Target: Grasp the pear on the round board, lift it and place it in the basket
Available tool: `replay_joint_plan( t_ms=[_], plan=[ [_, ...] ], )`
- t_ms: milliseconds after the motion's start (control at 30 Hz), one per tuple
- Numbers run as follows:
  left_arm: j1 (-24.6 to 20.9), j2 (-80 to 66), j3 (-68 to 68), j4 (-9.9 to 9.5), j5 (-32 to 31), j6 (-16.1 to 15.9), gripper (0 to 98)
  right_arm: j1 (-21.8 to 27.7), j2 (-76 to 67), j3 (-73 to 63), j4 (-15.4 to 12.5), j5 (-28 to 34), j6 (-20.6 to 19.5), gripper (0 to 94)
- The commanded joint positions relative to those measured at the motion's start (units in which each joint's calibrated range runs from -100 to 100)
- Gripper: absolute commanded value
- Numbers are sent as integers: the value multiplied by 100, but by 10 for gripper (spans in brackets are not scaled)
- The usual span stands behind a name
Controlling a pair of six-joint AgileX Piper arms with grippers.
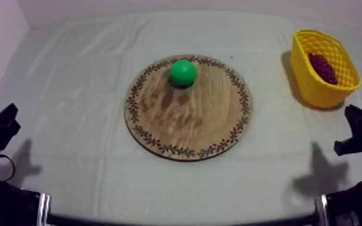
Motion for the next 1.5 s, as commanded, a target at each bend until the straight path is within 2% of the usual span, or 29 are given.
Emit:
replay_joint_plan(
  t_ms=[0,600,967,1267,1467],
  plan=[
    [0,0,0,0,-1,-1,1,10,-4,2,4,-1,207,5],
    [0,0,0,0,-1,-1,1,33,-4,2,4,-9,2,5],
    [0,0,0,0,-1,-1,1,72,29,-77,-80,-125,186,4],
    [0,0,0,0,-1,-1,1,48,711,-1114,-303,-101,475,4],
    [0,0,0,0,-1,-1,1,-37,1503,-2088,-314,-20,498,4]
  ],
)
